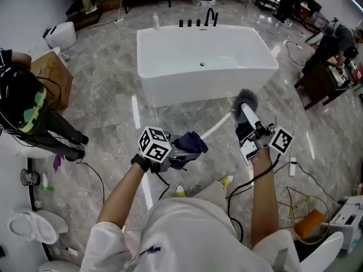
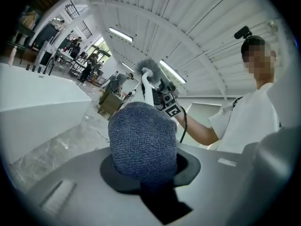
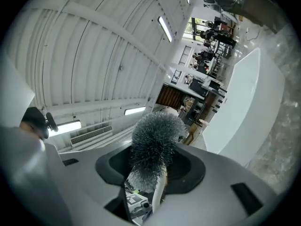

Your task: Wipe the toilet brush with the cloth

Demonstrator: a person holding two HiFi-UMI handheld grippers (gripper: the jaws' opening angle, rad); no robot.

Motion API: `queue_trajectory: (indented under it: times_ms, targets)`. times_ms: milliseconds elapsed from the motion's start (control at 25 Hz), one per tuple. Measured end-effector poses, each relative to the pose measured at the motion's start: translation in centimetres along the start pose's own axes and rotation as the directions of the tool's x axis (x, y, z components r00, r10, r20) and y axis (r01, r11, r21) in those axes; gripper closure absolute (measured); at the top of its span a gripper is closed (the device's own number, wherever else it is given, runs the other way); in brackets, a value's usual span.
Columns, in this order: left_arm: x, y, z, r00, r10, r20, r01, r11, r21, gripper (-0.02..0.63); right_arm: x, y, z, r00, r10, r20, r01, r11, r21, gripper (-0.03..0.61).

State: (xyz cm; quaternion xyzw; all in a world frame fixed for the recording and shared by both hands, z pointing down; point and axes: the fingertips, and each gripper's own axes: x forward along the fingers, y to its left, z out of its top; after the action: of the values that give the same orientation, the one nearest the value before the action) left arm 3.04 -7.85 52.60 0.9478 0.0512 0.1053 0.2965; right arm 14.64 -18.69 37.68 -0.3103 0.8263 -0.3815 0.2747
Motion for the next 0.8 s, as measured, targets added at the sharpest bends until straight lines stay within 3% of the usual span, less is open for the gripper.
queue_trajectory:
  times_ms: [200,400,680,800]
  targets:
    - [-1.6,-0.3,0.4,0.998,-0.037,0.059,0.040,0.998,-0.044,0.497,-0.6,0.0,0.8,0.999,-0.004,0.032,0.004,1.000,0.002,0.399]
    - [-1.7,-0.9,0.9,0.997,-0.045,0.063,0.048,0.998,-0.037,0.497,-0.6,0.6,1.0,0.999,0.015,0.036,-0.016,1.000,0.014,0.399]
    - [1.4,-0.7,0.4,0.998,-0.057,0.000,0.057,0.996,-0.073,0.514,0.7,0.3,-1.3,0.994,0.017,-0.106,-0.016,1.000,0.014,0.410]
    - [2.6,-1.0,0.3,0.998,-0.060,-0.008,0.059,0.995,-0.080,0.522,0.5,0.1,-1.3,0.992,0.006,-0.122,-0.005,1.000,0.007,0.410]
